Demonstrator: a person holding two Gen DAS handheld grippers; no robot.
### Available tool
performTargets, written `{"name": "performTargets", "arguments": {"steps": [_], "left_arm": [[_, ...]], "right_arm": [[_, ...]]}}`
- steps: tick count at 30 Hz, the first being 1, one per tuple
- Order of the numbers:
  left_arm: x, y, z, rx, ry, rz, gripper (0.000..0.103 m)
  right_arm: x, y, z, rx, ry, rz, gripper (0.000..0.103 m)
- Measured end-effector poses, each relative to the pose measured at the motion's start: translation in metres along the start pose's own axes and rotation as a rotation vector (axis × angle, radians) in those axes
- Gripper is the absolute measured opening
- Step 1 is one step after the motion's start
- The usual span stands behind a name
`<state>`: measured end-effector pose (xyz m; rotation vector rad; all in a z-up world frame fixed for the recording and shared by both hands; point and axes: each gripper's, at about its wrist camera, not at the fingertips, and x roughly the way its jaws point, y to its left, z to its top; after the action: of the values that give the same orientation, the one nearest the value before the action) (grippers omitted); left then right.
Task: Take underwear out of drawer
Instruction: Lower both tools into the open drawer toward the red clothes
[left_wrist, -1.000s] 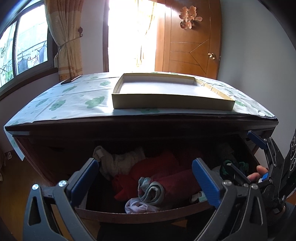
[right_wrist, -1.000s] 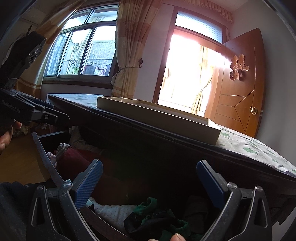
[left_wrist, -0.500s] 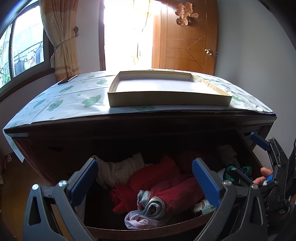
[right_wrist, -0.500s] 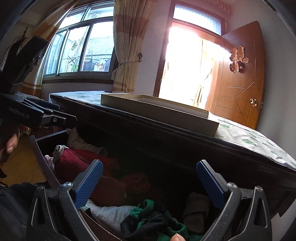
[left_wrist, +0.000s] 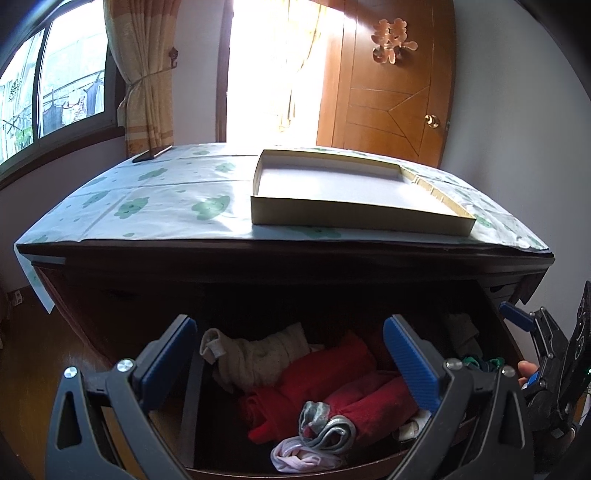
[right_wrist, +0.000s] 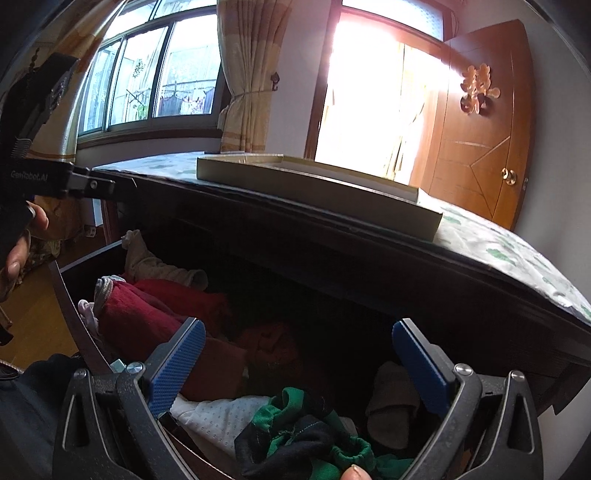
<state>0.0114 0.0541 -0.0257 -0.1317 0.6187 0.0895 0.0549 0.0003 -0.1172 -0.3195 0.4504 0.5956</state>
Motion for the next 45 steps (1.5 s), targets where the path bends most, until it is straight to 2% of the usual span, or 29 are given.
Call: {"name": "performTargets", "arguments": {"steps": [10, 15, 22, 25, 34, 39, 43, 45], "left_arm": [[0.002, -0.001, 0.000, 0.021, 0.023, -0.004, 0.103], [0.010, 0.005, 0.000, 0.008, 0.047, 0.003, 0.103], [0.018, 0.016, -0.002, -0.016, 0.075, 0.006, 0.103], [0.018, 0.022, -0.002, -0.030, 0.075, 0.010, 0.103], [0.015, 0.037, 0.003, -0.062, 0.061, 0.023, 0.103], [0.014, 0.040, 0.004, -0.068, 0.060, 0.029, 0.103], [0.014, 0.040, 0.005, -0.065, 0.058, 0.028, 0.103], [0.014, 0.041, 0.005, -0.067, 0.058, 0.028, 0.103]], "right_arm": [[0.012, 0.002, 0.005, -0.018, 0.151, 0.037, 0.102], [0.017, 0.001, 0.003, -0.023, 0.180, 0.063, 0.102], [0.033, 0.013, 0.008, -0.150, 0.300, 0.110, 0.102], [0.040, 0.014, 0.010, -0.183, 0.348, 0.161, 0.102], [0.051, 0.021, 0.013, -0.223, 0.367, 0.228, 0.102], [0.044, 0.026, 0.026, -0.245, 0.317, 0.214, 0.102], [0.041, 0.031, 0.041, -0.227, 0.290, 0.287, 0.102], [0.043, 0.037, 0.045, -0.225, 0.306, 0.333, 0.102]]}}
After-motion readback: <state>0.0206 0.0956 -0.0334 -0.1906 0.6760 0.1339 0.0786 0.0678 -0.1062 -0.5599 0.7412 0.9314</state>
